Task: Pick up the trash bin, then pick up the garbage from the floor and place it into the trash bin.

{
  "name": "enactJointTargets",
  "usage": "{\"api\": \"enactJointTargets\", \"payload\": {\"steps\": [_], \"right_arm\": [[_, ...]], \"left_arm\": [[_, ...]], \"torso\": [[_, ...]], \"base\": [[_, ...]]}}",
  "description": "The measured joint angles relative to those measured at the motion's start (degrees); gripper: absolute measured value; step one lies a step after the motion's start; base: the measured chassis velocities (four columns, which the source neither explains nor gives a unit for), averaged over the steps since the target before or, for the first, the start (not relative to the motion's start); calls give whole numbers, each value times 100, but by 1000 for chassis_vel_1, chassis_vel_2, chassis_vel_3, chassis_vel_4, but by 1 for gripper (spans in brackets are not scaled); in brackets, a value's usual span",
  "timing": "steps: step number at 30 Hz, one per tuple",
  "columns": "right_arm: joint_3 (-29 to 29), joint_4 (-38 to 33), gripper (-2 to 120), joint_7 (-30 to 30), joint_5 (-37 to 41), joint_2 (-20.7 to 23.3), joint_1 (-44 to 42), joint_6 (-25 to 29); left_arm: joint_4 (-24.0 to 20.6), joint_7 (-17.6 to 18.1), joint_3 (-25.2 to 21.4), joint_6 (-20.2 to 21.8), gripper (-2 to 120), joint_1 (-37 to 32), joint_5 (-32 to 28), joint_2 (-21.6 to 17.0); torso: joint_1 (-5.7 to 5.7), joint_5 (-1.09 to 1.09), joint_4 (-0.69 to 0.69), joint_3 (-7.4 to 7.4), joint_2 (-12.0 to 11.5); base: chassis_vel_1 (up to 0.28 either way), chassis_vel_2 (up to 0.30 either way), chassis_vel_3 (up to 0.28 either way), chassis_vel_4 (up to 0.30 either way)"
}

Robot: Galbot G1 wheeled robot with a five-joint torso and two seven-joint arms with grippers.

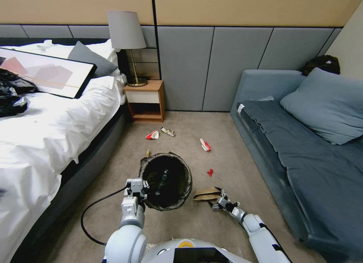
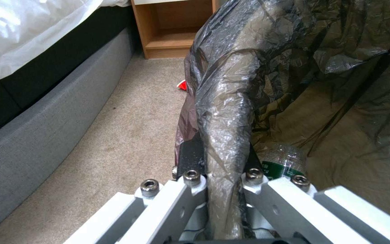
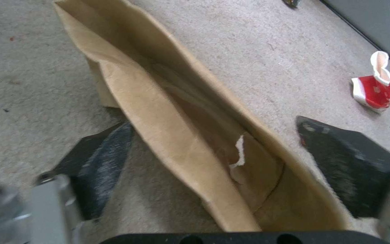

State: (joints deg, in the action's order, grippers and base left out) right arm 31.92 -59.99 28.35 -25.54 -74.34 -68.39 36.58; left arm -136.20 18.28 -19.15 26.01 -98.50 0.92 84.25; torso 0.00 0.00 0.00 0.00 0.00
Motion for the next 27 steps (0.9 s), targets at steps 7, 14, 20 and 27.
{"api": "enactJointTargets", "payload": {"steps": [7, 14, 20, 27], "right_arm": [[0, 35, 63, 111, 47, 7, -31, 15], [31, 40, 39, 146, 10, -44, -56, 17], [39, 6, 14, 215, 72, -32, -18, 15], [39, -21, 0, 244, 94, -35, -12, 19]], "left_arm": [[0, 0, 0, 0, 1, 0, 0, 0], [0, 0, 0, 0, 1, 0, 0, 0], [0, 0, 0, 0, 1, 0, 0, 0], [0, 0, 0, 0, 1, 0, 0, 0]], "torso": [[0, -1, 0, 0, 0], [0, 0, 1, 0, 0], [0, -1, 0, 0, 0], [0, 0, 0, 0, 0]], "base": [[0, 0, 0, 0], [0, 0, 0, 0], [0, 0, 0, 0], [0, 0, 0, 0]]}}
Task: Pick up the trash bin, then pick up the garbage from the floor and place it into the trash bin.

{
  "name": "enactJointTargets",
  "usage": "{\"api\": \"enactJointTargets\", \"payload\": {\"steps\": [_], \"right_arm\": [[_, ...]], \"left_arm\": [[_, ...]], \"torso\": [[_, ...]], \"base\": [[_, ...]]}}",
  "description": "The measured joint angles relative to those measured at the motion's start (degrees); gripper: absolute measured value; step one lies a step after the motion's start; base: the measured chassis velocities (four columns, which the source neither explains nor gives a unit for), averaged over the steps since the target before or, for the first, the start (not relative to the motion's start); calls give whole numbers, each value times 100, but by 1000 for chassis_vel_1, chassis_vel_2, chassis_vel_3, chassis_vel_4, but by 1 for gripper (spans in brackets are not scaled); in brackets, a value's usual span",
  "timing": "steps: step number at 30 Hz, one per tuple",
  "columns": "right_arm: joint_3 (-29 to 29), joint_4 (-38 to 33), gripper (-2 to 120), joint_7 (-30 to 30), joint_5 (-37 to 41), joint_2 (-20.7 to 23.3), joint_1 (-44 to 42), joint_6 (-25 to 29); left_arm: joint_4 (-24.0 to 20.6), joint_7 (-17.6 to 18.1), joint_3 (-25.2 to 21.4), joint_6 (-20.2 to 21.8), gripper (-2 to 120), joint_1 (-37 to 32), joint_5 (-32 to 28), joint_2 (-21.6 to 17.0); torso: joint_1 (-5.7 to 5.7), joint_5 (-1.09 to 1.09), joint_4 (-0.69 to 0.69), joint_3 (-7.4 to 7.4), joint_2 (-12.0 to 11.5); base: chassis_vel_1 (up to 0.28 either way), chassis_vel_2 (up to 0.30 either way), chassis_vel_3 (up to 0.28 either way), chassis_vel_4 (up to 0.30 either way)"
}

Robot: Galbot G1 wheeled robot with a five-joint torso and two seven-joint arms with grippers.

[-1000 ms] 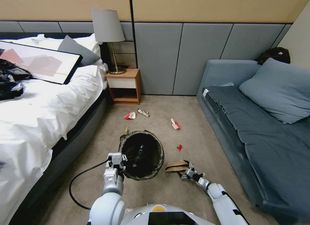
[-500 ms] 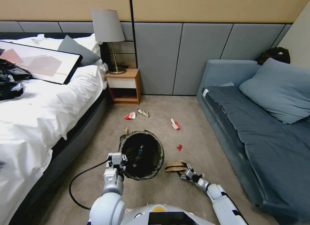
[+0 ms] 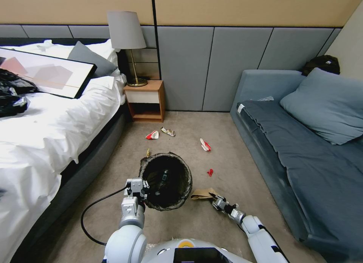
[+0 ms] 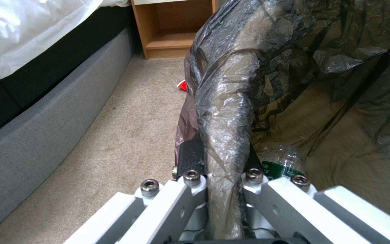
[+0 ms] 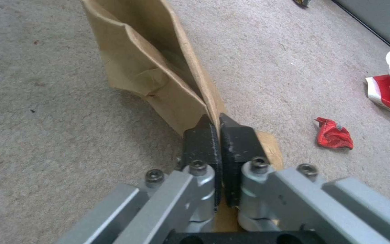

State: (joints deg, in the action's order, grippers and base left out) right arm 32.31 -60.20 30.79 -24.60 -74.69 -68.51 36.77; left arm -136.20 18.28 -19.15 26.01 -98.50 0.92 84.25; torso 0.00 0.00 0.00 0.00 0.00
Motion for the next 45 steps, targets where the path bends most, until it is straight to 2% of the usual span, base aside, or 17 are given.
{"api": "enactJointTargets", "payload": {"steps": [7, 16, 19, 23, 27, 28, 30, 31, 34, 35, 37, 38, 44, 45], "right_arm": [[0, -63, 0, 43, 116, 26, 35, 27], [78, -665, 0, -254, 932, -99, -106, -8], [42, -1289, 0, -787, 1691, -145, -302, -168], [24, -1603, 0, -1035, 2037, -153, -371, -263], [-14, -3433, 0, -1717, 3035, -123, -693, -868], [-14, -3433, 0, -1717, 3035, -123, -693, -868], [-15, -4335, 0, -1844, 3387, -58, -792, -1140], [-15, -4335, 0, -1844, 3387, -58, -792, -1140], [-181, -5428, 0, -2015, 3936, 58, -1019, -1495], [-181, -5428, 0, -2015, 3936, 58, -1019, -1495], [-406, -6249, 0, -2090, 4262, 216, -1269, -1701], [-494, -6462, 0, -2090, 4331, 277, -1373, -1744], [-917, -6986, 0, -2061, 4402, 436, -1754, -1784], [-1135, -7079, 0, -2143, 4306, 481, -1865, -1805]], "left_arm": [[0, 0, 0, 0, 1, 0, 0, 0], [0, 0, 0, 0, 1, 0, 0, 0], [0, 0, 0, 0, 1, 0, 0, 0], [0, 0, 1, 0, 1, 0, 0, 0], [0, 0, 0, 0, 1, 0, 0, 0], [0, 0, 0, 0, 1, 0, 0, 0], [0, 0, 1, 0, 1, 0, 0, 0], [0, 0, 1, 0, 1, 0, 0, 0], [0, 0, 1, 0, 1, 0, 0, 0], [0, 0, 1, 0, 1, 0, 0, 0], [0, 0, 0, 0, 1, 1, -1, -1], [0, 0, 1, 0, 1, 0, 0, -1], [0, -1, 1, 0, 1, 0, 0, -1], [0, 0, 0, 0, 1, 1, 0, -1]], "torso": [[0, 0, 0, 0, 0], [0, 0, -1, 0, 0], [0, -1, 0, 0, 0], [0, 0, 0, 0, 0], [0, -1, 1, -1, 0], [0, -1, 1, -1, 0], [0, -1, -1, -1, 0], [0, -1, -1, -1, 0], [0, 2, 0, 0, 0], [0, 2, 0, 0, 0], [0, -4, 1, -1, 0], [0, 1, -1, -1, 0], [0, 1, 1, -1, 0], [0, -1, 0, -1, 0]], "base": [[0, 0, 0, 0], [0, 0, 0, 0], [0, 0, 0, 0], [0, 0, 0, 0], [0, 0, 0, 0], [0, 0, 0, 0], [0, 0, 0, 0], [0, 0, 0, 0], [0, 0, 0, 0], [0, 0, 0, 0], [0, 0, 0, 0], [0, 0, 0, 0], [0, 0, 0, 0], [0, 0, 0, 0]]}}
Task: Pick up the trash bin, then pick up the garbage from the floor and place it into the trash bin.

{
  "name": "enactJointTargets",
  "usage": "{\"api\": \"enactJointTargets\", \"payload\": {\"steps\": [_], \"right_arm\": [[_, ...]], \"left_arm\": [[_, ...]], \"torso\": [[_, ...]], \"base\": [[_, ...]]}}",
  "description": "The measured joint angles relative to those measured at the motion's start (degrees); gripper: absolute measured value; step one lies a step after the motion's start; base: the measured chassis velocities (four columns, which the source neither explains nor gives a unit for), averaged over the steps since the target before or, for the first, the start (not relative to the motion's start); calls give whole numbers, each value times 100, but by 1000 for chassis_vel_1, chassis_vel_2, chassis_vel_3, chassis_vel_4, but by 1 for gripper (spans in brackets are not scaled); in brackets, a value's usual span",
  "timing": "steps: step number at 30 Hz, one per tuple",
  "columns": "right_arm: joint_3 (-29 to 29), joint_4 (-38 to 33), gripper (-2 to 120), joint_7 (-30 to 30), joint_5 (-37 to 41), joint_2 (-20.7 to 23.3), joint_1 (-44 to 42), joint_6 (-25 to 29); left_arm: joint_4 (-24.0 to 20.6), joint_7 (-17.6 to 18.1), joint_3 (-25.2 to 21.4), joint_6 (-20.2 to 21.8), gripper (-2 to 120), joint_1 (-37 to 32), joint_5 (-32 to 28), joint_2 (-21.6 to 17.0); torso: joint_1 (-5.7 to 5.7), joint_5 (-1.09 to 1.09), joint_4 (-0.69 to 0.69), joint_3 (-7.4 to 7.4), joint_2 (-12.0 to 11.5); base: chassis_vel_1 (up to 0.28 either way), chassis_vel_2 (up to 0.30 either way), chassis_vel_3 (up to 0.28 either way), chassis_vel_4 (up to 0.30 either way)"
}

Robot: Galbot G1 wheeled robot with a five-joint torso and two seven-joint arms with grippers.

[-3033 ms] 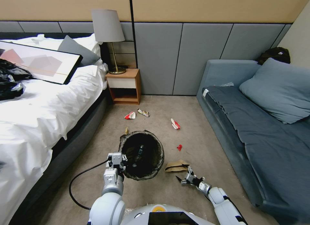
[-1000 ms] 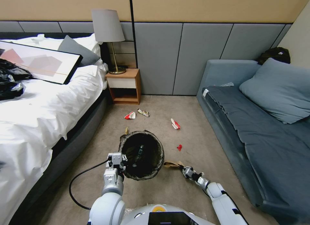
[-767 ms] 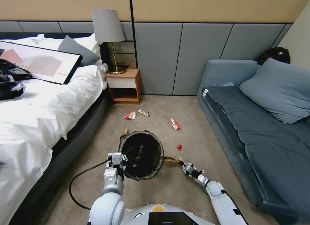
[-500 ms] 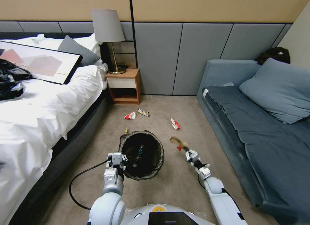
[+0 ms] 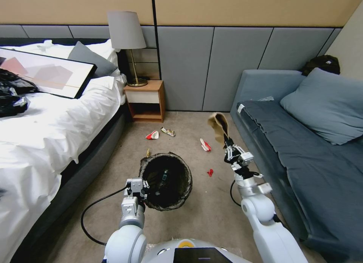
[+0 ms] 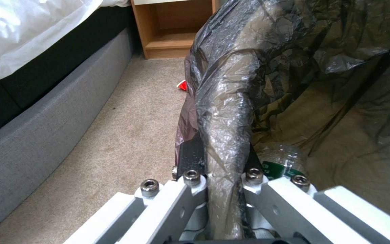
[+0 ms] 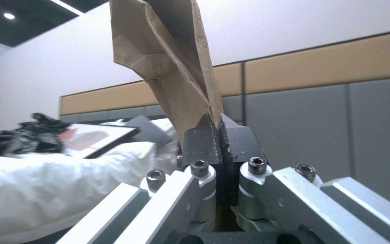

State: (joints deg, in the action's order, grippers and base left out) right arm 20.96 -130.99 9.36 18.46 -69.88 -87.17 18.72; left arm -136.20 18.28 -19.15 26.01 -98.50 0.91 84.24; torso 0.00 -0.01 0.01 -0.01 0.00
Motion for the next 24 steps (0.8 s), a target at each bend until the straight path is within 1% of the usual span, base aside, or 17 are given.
{"api": "enactJointTargets", "payload": {"steps": [2, 3, 6, 7, 11, 12, 15, 16, 19, 24], "right_arm": [[-448, -28, 0, -86, -278, 110, -207, 1], [-448, -28, 0, -86, -278, 110, -207, 1], [-945, 83, 0, -81, -589, 229, -399, 67], [-945, 83, 0, -81, -589, 229, -399, 67], [-1393, 380, 0, 33, -972, 157, -432, 212], [-1393, 380, 0, 33, -972, 157, -432, 212], [-1686, 657, 0, 50, -1139, 26, -413, 239], [-1686, 657, 0, 50, -1139, 26, -413, 239], [-1914, 982, 0, 47, -1265, -78, -343, 256], [-2036, 1249, 0, 46, -1417, -168, -258, 312]], "left_arm": [[0, 0, 0, 0, 1, 0, 0, 0], [0, 0, 0, 0, 1, 0, 0, 0], [0, 0, 0, 0, 1, 0, 0, 0], [0, 0, 0, 0, 1, 0, 0, 0], [0, 0, 0, 0, 1, 0, 0, 0], [0, 0, 0, 0, 1, 0, 0, 0], [0, 0, 1, 0, 1, 0, 0, 1], [0, 0, 1, 0, 1, 0, 0, 1], [0, 0, 1, 0, 1, 0, 0, 0], [0, 0, 1, 0, 1, 0, 0, 0]], "torso": [[0, 1, -1, 0, 0], [0, 1, -1, 0, 0], [0, 0, -1, 0, 0], [0, 0, -1, 0, 0], [0, 0, -1, 0, 0], [0, 0, -1, 0, 0], [0, 0, 0, 0, 0], [0, 0, 0, 0, 0], [0, 0, -1, 1, 0], [0, 0, -1, 1, 0]], "base": [[0, 0, 0, 0], [0, 0, 0, 0], [0, 0, 0, 0], [0, 0, 0, 0], [0, 0, 0, 0], [0, 0, 0, 0], [0, 0, 0, 0], [0, 0, 0, 0], [0, 0, 0, 0], [0, 0, 0, 0]]}}
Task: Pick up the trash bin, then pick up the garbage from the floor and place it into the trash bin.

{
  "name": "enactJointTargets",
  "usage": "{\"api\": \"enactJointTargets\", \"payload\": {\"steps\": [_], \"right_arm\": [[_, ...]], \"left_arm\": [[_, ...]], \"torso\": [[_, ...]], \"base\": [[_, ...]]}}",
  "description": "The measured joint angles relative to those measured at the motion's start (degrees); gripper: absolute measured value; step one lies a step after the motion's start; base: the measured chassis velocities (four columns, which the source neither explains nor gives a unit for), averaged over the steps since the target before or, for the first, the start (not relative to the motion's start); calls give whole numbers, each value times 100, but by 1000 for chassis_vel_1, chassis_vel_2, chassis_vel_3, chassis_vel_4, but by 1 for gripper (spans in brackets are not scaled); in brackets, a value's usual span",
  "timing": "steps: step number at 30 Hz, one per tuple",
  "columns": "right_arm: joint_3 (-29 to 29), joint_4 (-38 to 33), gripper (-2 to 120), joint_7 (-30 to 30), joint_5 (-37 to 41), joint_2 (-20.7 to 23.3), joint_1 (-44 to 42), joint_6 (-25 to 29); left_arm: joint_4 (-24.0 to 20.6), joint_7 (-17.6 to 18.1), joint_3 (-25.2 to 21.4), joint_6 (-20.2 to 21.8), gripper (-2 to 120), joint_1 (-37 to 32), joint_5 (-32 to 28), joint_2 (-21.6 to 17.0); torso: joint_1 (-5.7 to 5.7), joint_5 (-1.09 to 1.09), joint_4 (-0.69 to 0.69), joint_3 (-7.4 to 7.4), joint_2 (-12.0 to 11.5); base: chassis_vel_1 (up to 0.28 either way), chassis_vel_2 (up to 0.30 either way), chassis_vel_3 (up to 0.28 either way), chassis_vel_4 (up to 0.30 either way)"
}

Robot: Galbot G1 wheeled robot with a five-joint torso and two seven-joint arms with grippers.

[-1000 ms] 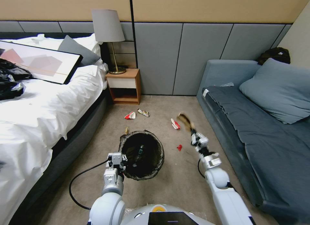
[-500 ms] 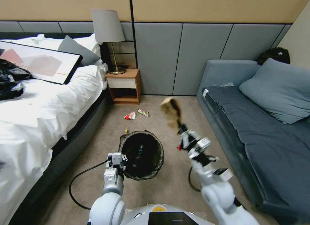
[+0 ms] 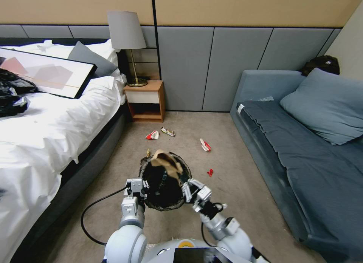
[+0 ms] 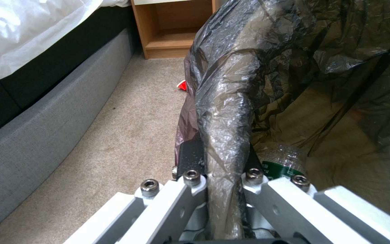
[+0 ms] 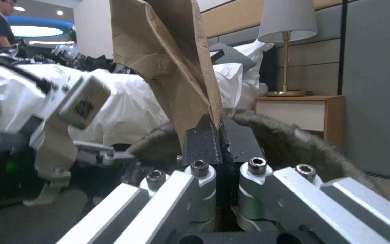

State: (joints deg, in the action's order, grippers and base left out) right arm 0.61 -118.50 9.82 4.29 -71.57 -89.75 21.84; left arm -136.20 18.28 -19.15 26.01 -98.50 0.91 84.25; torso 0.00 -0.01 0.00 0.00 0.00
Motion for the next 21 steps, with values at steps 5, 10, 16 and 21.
{"api": "enactJointTargets", "payload": {"steps": [5, 10, 16, 21], "right_arm": [[-80, 229, 0, 0, -119, -84, 101, 43], [-78, 450, 0, 2, -176, -138, 189, 95], [-61, 599, 0, -4, -224, -195, 259, 107], [-24, 634, 10, -15, -314, -214, 278, 96]], "left_arm": [[0, 0, -1, 0, 1, 0, 0, -1], [0, 0, 0, 0, 1, 0, 0, -1], [0, 0, 0, 0, 1, 0, 0, -1], [0, 0, -1, 0, 1, 0, 0, -1]], "torso": [[0, -10, -2, 0, 0], [0, -17, -3, 0, 0], [0, -12, -2, 0, 0], [0, 1, -1, 0, 0]], "base": [[0, 0, 0, 0], [0, 0, 0, 0], [0, 0, 0, 0], [0, 0, 0, 0]]}}
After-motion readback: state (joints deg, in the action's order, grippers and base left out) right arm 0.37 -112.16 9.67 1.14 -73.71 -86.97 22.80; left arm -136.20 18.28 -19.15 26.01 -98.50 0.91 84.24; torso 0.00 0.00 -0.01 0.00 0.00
